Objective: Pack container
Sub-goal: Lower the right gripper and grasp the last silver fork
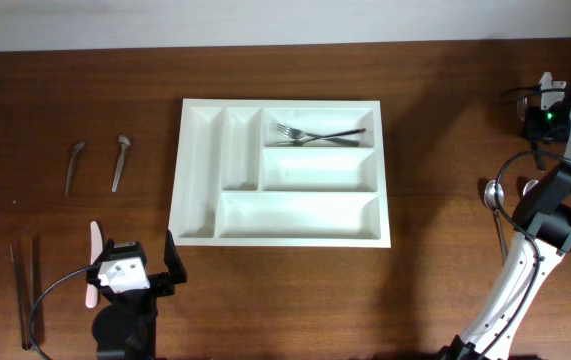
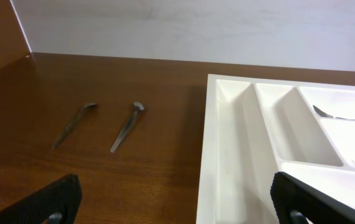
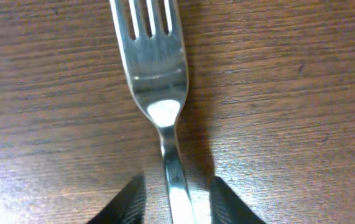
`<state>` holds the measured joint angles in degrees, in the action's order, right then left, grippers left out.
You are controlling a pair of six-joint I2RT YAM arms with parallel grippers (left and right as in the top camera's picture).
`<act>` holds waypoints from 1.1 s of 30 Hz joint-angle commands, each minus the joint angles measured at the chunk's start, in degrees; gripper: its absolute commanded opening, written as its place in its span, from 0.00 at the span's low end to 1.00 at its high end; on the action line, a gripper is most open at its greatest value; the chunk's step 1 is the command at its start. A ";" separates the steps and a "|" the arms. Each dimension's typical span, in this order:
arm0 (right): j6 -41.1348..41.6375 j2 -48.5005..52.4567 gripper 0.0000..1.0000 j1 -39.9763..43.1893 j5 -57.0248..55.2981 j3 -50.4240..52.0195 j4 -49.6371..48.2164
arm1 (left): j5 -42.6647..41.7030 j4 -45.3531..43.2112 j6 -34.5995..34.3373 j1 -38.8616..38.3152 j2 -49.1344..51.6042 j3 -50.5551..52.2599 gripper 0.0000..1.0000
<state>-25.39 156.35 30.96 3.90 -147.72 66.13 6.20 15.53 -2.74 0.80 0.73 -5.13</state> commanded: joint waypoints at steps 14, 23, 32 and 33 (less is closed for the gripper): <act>0.13 1.49 0.16 -0.37 -0.52 0.24 -0.42 | -0.39 -0.11 0.68 -0.15 -0.44 0.26 0.99; 0.11 1.49 0.09 -0.48 -0.55 0.24 -0.42 | -0.39 -0.11 0.68 -0.15 -0.44 0.26 0.99; -0.96 1.46 0.07 -1.44 -1.40 0.13 -0.57 | -0.39 -0.11 0.68 -0.15 -0.44 0.26 0.99; -0.96 1.44 0.07 -1.57 -1.42 -0.02 -0.55 | -0.39 -0.11 0.68 -0.15 -0.44 0.26 0.99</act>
<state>-25.74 156.48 30.63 3.33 -147.72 65.63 6.22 15.53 -2.76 0.80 0.73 -5.13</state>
